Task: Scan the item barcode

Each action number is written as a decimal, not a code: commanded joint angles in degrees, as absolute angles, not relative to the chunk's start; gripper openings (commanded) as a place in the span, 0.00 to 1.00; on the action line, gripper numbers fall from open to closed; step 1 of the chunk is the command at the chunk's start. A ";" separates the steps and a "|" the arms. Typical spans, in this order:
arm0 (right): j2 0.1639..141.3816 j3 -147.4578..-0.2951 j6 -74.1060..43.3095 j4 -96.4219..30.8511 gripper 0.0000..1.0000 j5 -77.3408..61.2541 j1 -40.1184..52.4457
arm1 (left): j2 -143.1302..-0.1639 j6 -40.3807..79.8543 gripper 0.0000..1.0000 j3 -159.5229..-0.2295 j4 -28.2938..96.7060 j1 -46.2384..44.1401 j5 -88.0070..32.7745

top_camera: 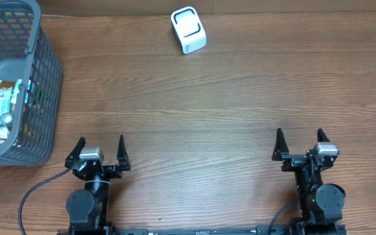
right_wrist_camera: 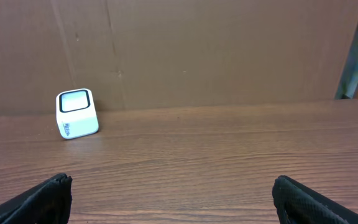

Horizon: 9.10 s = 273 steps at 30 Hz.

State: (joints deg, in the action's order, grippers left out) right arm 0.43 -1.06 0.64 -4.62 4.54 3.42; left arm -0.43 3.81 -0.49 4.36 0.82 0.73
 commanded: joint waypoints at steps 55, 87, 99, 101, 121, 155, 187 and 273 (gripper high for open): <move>0.16 -0.49 0.93 -4.38 1.00 5.06 3.62 | -0.32 0.36 1.00 -0.30 0.69 0.62 2.57; 0.16 -0.49 0.93 -4.38 1.00 5.08 3.62 | -26.33 -0.27 1.00 -70.67 39.38 0.62 -4.86; 0.16 -0.49 0.93 -4.38 1.00 5.08 3.62 | -58.78 -0.19 1.00 -97.78 69.67 0.62 -10.26; 0.16 -0.49 0.93 -4.38 1.00 5.06 3.62 | -61.89 0.99 1.00 -97.78 69.67 0.62 -11.31; 0.16 -0.49 0.93 -4.38 1.00 5.08 3.62 | -76.77 10.94 0.93 -97.78 69.19 12.91 7.03; 0.16 -0.49 0.93 -4.38 1.00 5.08 3.62 | -98.26 7.22 0.80 -97.60 67.46 38.70 1.85; 0.16 -0.49 0.93 -4.38 1.00 5.06 3.62 | -109.40 5.93 0.44 -97.60 67.24 38.65 1.45; 0.16 -0.49 0.93 -4.38 1.00 5.08 3.62 | -110.00 20.84 0.04 -156.40 89.49 -8.62 2.48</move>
